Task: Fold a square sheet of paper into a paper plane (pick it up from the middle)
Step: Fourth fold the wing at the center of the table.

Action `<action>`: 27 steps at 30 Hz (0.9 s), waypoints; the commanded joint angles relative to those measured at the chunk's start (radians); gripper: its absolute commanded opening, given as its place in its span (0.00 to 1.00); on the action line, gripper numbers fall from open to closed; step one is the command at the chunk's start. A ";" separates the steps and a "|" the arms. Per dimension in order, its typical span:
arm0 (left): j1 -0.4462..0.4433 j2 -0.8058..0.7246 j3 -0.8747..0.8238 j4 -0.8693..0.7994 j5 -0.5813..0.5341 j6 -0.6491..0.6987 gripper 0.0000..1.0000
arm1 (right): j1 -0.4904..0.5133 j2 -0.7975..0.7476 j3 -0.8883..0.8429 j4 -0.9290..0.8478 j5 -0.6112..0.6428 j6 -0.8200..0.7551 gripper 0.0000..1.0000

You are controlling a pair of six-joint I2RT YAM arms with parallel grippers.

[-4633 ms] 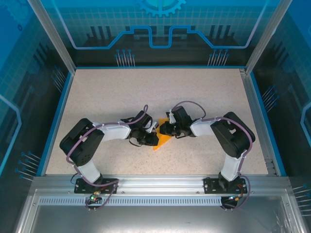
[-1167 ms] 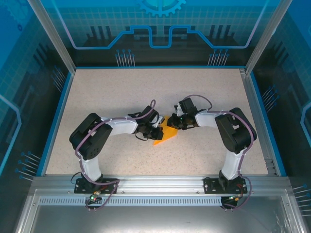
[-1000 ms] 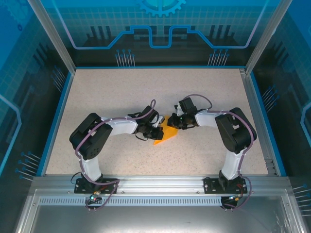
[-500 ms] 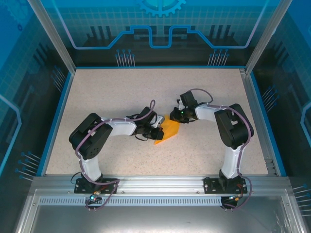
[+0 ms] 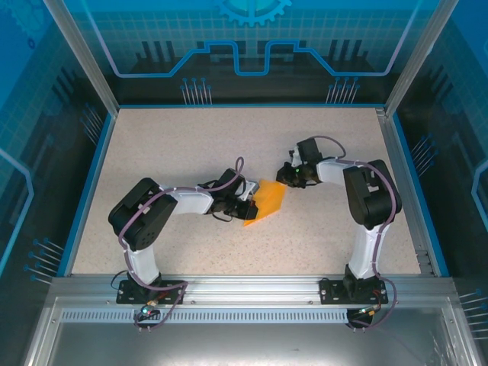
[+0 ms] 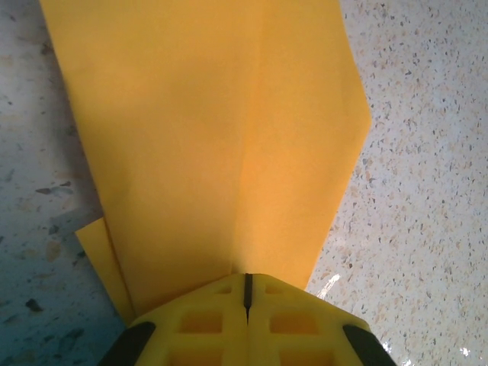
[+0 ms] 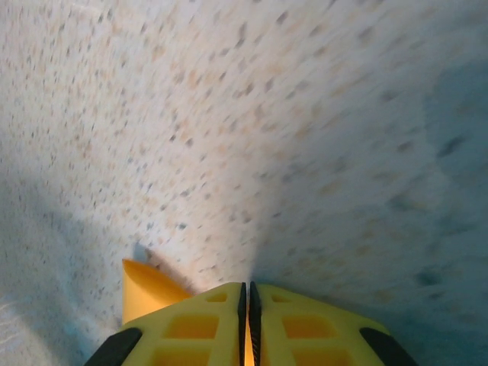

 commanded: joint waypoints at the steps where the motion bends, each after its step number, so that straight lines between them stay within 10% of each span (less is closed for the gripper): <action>1: 0.000 0.066 -0.058 -0.170 -0.020 0.028 0.03 | -0.050 0.028 0.035 -0.017 0.081 -0.038 0.13; 19: -0.002 -0.088 0.115 -0.201 0.102 -0.036 0.16 | 0.050 -0.280 -0.202 0.041 -0.055 0.065 0.30; 27: 0.001 -0.102 0.163 -0.325 -0.019 0.024 0.23 | 0.176 -0.313 -0.322 0.120 0.006 0.177 0.41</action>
